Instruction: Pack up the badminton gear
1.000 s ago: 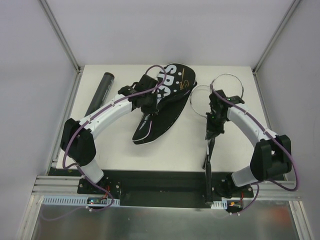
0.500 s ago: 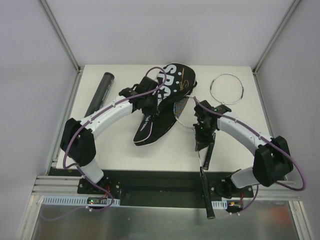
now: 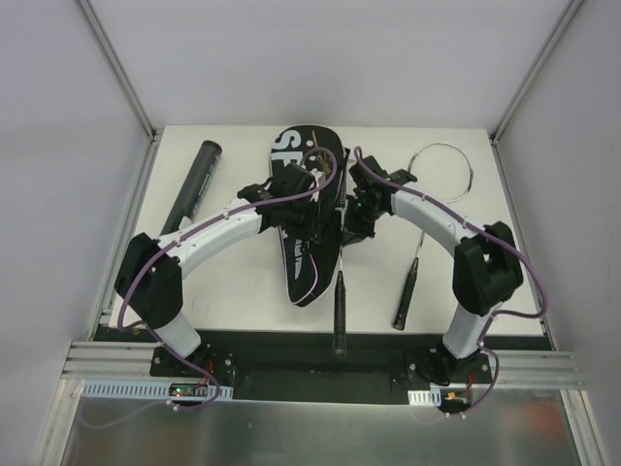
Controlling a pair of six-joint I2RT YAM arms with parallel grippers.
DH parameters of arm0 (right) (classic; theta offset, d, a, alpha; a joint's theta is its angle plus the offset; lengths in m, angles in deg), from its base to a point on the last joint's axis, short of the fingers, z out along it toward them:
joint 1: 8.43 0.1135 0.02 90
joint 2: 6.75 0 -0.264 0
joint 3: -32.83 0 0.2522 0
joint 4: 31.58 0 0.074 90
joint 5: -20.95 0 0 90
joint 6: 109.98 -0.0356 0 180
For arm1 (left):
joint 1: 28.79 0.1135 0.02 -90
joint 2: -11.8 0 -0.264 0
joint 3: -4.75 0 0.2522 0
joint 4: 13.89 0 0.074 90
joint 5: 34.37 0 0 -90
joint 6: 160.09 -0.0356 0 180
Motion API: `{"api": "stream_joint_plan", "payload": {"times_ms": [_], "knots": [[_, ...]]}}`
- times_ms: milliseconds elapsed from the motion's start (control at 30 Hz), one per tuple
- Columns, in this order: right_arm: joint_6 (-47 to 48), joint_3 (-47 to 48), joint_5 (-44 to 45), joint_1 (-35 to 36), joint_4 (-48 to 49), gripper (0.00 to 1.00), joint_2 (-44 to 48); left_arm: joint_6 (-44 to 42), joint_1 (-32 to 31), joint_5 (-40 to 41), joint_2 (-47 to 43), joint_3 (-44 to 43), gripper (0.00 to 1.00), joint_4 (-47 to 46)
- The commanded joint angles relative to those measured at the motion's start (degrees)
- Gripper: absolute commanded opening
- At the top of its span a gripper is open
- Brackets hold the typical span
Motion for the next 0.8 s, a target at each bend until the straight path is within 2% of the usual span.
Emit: {"api": "stream_joint_plan", "payload": {"times_ms": [0, 67, 167, 200, 333, 433, 633, 767], "knots": [[-0.6, 9.3, -3.4, 0.2, 6.0, 0.01, -4.3, -7.6, -0.3, -8.9, -5.1, 1.4, 0.0, 0.2], [1.9, 10.8, -5.7, 0.1, 4.2, 0.01, -5.1, -9.9, 0.0, -9.0, -5.8, 1.5, 0.0, 0.3], [5.7, 5.1, -8.6, 0.3, 4.0, 0.01, -2.5, -12.1, 2.0, -9.7, -7.0, 2.2, 0.0, 0.3], [8.9, -0.2, -8.9, 0.5, 4.8, 0.01, 0.0, -13.6, 2.5, -10.3, -7.1, 2.0, 0.0, 0.3], [17.4, -9.2, -12.4, 0.7, 5.6, 0.01, 4.1, -17.8, 3.4, -12.0, -6.5, 1.4, 0.0, 0.3], [21.7, -11.5, -14.3, 0.7, 5.6, 0.01, 6.2, -20.7, 3.4, -13.3, -5.2, 0.3, 0.0, 0.4], [19.7, -6.5, -14.5, 0.7, 7.0, 0.01, 4.1, -23.0, 3.4, -19.2, -4.4, -0.4, 0.0, 0.3], [11.8, 3.0, -12.8, 0.4, 7.5, 0.01, -0.9, -24.7, 2.6, -21.3, -5.8, 1.4, 0.0, 0.2]]}}
